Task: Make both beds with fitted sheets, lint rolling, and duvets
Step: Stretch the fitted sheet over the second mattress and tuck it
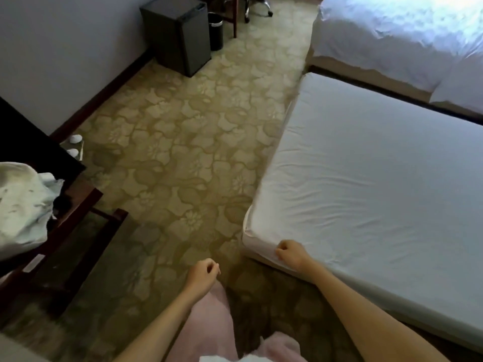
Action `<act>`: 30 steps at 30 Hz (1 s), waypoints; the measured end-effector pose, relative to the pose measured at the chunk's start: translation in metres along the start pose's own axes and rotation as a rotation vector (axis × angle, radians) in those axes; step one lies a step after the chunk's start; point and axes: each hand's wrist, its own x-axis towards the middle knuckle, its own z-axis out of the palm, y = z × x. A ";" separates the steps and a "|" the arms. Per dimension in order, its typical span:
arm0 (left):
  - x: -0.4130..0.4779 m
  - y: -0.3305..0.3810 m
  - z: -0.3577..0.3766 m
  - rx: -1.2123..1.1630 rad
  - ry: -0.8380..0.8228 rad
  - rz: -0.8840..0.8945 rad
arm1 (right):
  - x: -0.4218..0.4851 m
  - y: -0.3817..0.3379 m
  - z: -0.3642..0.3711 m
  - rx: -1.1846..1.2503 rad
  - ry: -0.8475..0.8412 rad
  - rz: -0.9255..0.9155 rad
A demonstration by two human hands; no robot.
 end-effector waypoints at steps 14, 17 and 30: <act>0.102 -0.033 -0.128 -0.168 0.039 -0.282 | 0.097 -0.178 0.043 -0.082 -0.243 -0.004; 0.130 -0.026 -0.146 -0.216 -0.040 -0.338 | 0.139 -0.215 0.023 -0.032 -0.234 0.024; 0.424 0.135 -0.350 -0.046 -0.051 -0.324 | 0.394 -0.392 -0.136 0.054 -0.271 0.071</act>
